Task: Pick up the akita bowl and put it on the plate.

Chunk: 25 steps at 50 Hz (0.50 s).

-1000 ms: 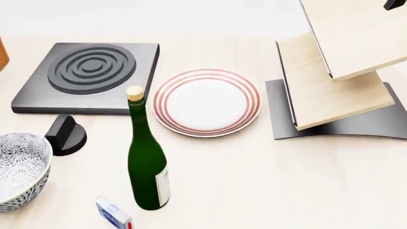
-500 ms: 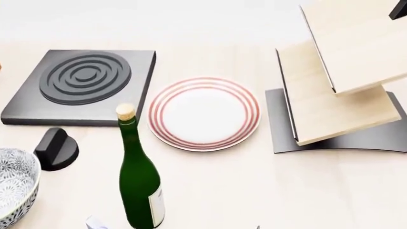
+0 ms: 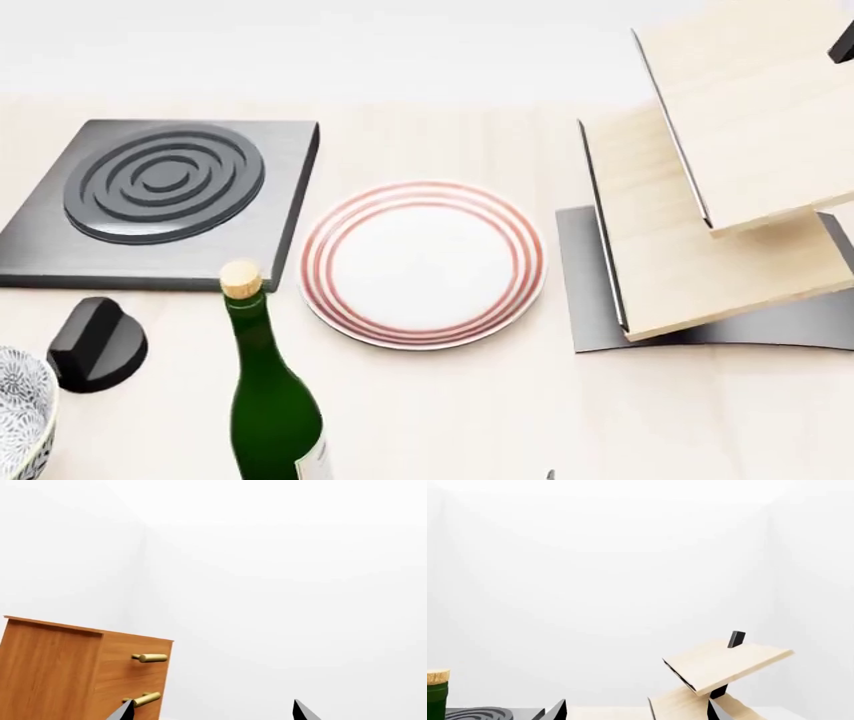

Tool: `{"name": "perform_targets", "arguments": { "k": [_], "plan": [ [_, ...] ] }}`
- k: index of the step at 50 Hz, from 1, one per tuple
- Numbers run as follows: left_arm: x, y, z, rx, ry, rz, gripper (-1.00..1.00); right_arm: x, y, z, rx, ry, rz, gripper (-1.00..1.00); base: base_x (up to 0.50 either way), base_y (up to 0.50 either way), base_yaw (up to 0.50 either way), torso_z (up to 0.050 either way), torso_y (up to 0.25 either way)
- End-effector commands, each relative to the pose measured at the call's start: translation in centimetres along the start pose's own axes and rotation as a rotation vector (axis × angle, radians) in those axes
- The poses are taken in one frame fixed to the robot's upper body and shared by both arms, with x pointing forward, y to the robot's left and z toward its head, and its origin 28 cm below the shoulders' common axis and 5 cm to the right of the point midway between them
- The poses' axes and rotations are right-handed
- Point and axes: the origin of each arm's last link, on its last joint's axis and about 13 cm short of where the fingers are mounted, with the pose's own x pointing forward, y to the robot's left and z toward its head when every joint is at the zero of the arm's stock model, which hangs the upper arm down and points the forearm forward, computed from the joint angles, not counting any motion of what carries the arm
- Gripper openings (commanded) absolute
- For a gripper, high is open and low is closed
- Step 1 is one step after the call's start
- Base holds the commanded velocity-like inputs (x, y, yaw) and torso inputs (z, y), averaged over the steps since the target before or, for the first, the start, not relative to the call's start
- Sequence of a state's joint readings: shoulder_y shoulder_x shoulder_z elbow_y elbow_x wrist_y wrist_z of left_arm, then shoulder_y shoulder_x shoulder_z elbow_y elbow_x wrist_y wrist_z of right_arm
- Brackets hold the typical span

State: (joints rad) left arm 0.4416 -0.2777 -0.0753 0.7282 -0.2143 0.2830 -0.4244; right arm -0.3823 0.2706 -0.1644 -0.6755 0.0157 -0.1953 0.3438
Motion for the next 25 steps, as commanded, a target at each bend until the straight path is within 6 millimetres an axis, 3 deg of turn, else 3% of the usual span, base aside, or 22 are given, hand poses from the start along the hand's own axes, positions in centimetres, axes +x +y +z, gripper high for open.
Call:
{"name": "perform_targets", "arguments": {
  "k": [1, 25],
  "plan": [
    [-0.01, -0.04, -0.01, -0.003, 0.0, -0.002, 1.0, 0.0, 0.12, -0.03, -0.004, 0.002, 0.009, 1.0, 0.13, -0.02, 0.0, 0.0, 0.0],
    [-0.11, -0.04, -0.15, -0.006, 0.004, -0.006, 1.0, 0.0, 0.21, -0.21, -0.001, 0.008, 0.01, 1.0, 0.13, -0.01, 0.0, 0.0, 0.0]
  ]
}}
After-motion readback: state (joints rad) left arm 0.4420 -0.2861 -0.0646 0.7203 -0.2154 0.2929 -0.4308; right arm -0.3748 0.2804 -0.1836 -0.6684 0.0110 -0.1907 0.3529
